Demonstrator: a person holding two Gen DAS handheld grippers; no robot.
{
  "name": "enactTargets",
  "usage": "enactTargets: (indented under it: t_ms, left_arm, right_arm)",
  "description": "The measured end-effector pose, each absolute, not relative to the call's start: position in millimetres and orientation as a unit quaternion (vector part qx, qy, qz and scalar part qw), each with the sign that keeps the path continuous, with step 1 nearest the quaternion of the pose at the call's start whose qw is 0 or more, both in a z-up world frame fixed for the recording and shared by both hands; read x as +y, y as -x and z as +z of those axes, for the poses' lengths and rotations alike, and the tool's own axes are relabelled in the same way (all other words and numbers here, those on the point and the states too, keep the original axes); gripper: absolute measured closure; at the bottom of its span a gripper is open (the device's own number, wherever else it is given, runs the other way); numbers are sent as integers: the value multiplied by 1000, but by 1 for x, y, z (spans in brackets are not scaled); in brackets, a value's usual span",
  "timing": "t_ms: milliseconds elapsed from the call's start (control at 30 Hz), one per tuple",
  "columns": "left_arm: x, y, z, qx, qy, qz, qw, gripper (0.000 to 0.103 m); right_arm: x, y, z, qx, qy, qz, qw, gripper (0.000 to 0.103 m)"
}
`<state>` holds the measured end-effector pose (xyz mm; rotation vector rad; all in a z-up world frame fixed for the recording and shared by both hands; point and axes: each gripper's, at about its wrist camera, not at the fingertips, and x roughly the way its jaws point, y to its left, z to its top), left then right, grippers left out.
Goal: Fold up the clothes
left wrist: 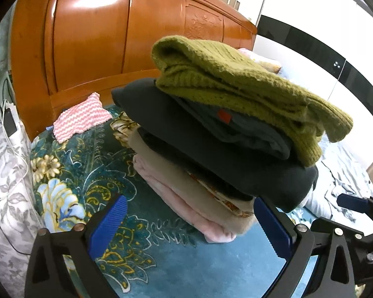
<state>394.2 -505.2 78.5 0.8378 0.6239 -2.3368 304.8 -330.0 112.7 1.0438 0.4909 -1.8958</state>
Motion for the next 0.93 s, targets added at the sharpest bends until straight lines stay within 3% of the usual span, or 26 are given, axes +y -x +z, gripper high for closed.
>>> enactTargets:
  t_ms: [933]
  left_arm:
    - [-498,-394,76,223,-320,-875,289,0]
  right_arm:
    - [-333,-303,100,197,-438,-756,444,0]
